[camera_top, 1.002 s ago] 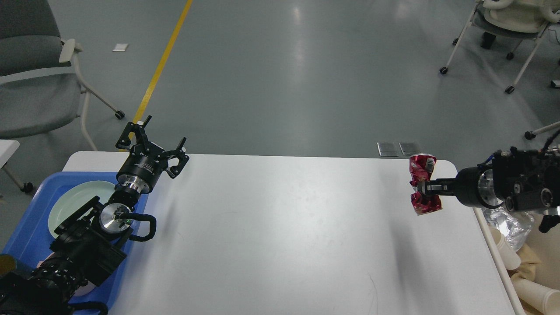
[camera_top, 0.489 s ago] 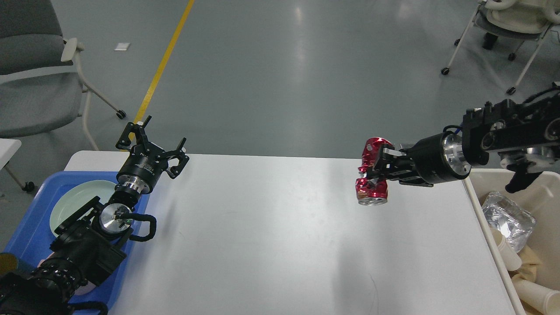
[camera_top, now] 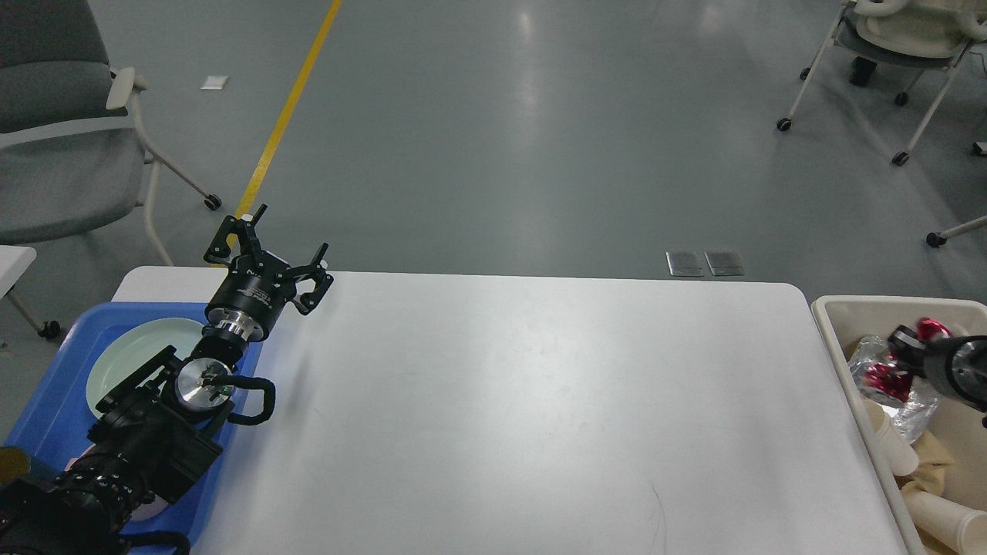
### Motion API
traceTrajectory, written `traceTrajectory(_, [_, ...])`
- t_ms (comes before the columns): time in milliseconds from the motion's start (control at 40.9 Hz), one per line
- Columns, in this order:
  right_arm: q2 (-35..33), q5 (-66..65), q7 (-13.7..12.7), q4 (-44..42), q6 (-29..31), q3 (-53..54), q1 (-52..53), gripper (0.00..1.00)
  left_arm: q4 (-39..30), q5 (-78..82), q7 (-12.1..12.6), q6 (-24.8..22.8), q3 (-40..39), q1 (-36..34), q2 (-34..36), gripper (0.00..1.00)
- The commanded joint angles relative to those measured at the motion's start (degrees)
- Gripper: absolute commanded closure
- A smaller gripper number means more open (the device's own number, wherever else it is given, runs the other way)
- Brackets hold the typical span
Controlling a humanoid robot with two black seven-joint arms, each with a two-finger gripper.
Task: Tidy desktop
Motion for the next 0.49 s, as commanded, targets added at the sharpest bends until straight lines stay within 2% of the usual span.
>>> traceTrajectory(0, [1.27, 4.54, -8.06, -7.88, -3.39, 2.71, -8.92, 1.0, 0.05, 0.01, 0.03, 0.0, 0.0, -0.06, 0.0, 0.03])
traceTrajectory(73, [2.33, 4.1, -10.97, -10.6, -7.16, 4.47, -12.7, 1.0, -0.04, 0.01, 0.03, 0.0, 0.0, 0.03, 0.0, 0.03])
traceTrajectory(147, [3.82, 4.1, -11.85, -13.59, -10.51, 5.26, -15.95, 1.0, -0.04, 0.01, -0.06, 0.0, 0.0, -0.06, 0.0, 0.03])
traceTrajectory(171, [4.35, 4.1, -11.94, -14.21, -10.78, 5.35, -16.48, 0.77, -0.04, 0.01, 0.03, 0.0, 0.0, -0.06, 0.0, 0.03])
traceTrajectory(196, [4.61, 4.01, -11.94, -14.31, -11.04, 5.44, -16.84, 0.24, -0.04, 0.01, -0.06, 0.0, 0.0, -0.06, 0.0, 0.03])
traceTrajectory(220, [4.88, 4.01, -12.12, -14.48, -11.39, 5.44, -17.1, 0.0, -0.04, 0.01, 0.03, 0.0, 0.0, 0.03, 0.0, 0.03])
traceTrajectory(244, [4.88, 4.01, -12.03, -14.57, -11.66, 5.44, -17.1, 0.06, -0.04, 0.01, -0.06, 0.0, 0.0, -0.05, 0.0, 0.03])
traceTrajectory(269, [4.96, 4.01, -12.03, -14.57, -11.92, 5.44, -17.1, 0.0, -0.04, 0.01, -0.06, 0.0, 0.0, 0.03, 0.0, 0.03])
traceTrajectory(464, [4.53, 4.01, -12.12, -14.39, -12.01, 5.62, -16.4, 0.0, -0.04, 0.01, -0.06, 0.0, 0.0, 0.03, 0.0, 0.03])
